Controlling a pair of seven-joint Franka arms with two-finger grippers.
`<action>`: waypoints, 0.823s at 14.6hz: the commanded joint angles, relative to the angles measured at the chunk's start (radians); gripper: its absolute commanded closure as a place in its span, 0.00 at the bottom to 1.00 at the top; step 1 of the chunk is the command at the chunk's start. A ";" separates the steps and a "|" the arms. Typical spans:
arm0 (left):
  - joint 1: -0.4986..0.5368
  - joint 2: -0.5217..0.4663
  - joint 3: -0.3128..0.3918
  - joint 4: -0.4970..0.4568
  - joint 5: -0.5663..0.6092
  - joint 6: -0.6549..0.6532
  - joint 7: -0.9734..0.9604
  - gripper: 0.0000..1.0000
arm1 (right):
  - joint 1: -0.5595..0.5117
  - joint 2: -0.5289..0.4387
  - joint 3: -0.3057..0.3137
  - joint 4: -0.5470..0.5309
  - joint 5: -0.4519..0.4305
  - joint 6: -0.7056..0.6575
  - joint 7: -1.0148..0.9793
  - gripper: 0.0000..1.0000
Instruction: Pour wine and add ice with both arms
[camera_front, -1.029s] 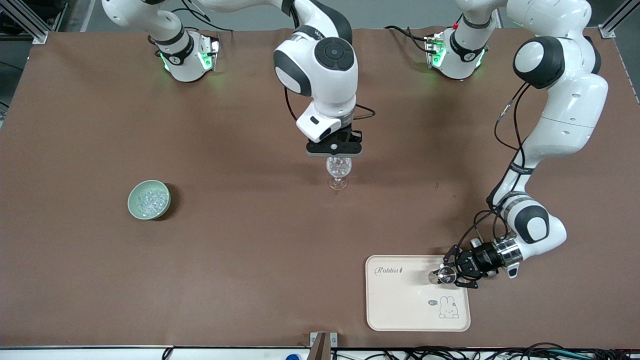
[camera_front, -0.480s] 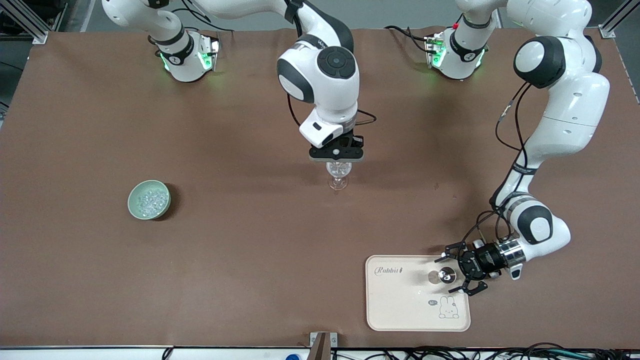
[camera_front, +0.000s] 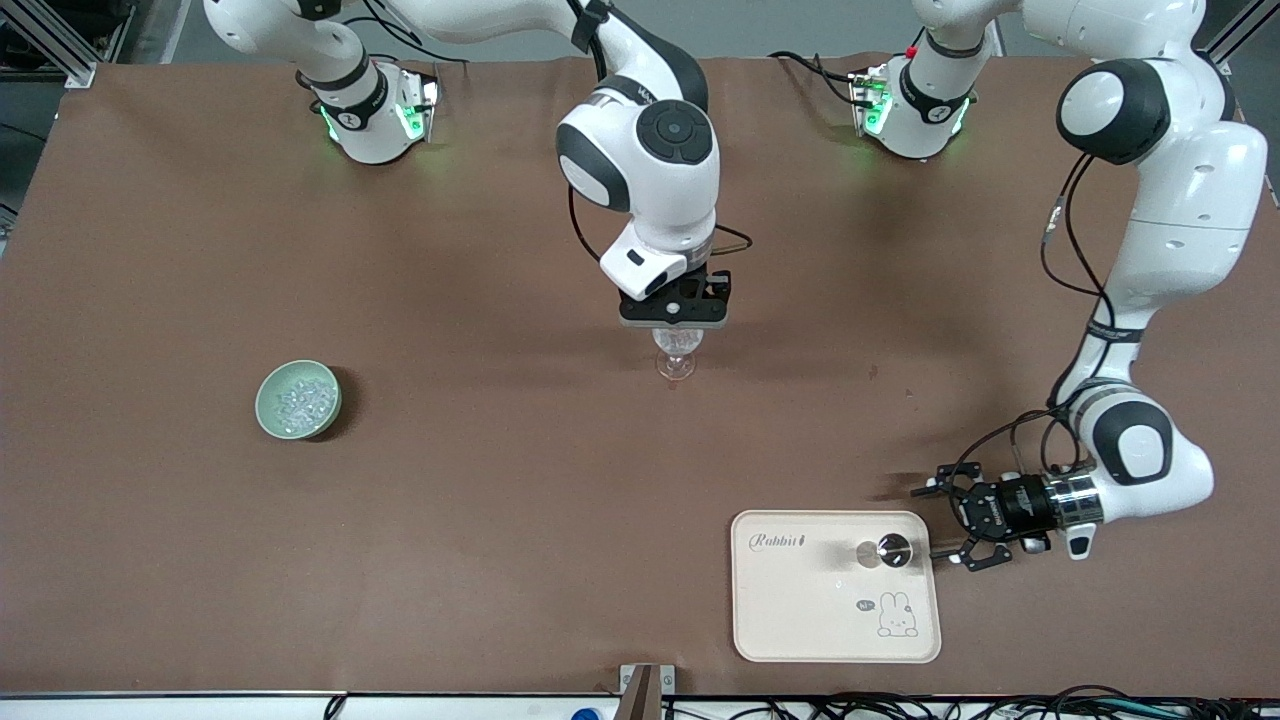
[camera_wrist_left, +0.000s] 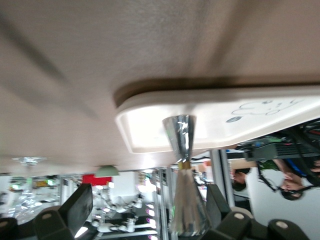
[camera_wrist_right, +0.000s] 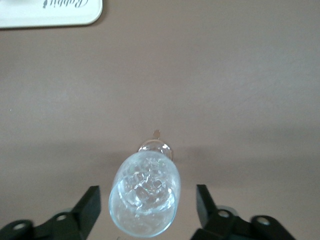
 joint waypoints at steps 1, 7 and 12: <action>0.007 -0.084 0.005 -0.021 0.139 -0.084 -0.026 0.00 | -0.011 -0.048 -0.010 -0.005 -0.079 -0.085 0.005 0.00; 0.002 -0.242 -0.006 -0.021 0.380 -0.195 -0.036 0.00 | -0.240 -0.276 -0.012 -0.028 -0.108 -0.326 -0.344 0.00; -0.007 -0.407 -0.014 -0.019 0.592 -0.323 -0.026 0.00 | -0.506 -0.488 -0.011 -0.189 -0.104 -0.331 -0.611 0.00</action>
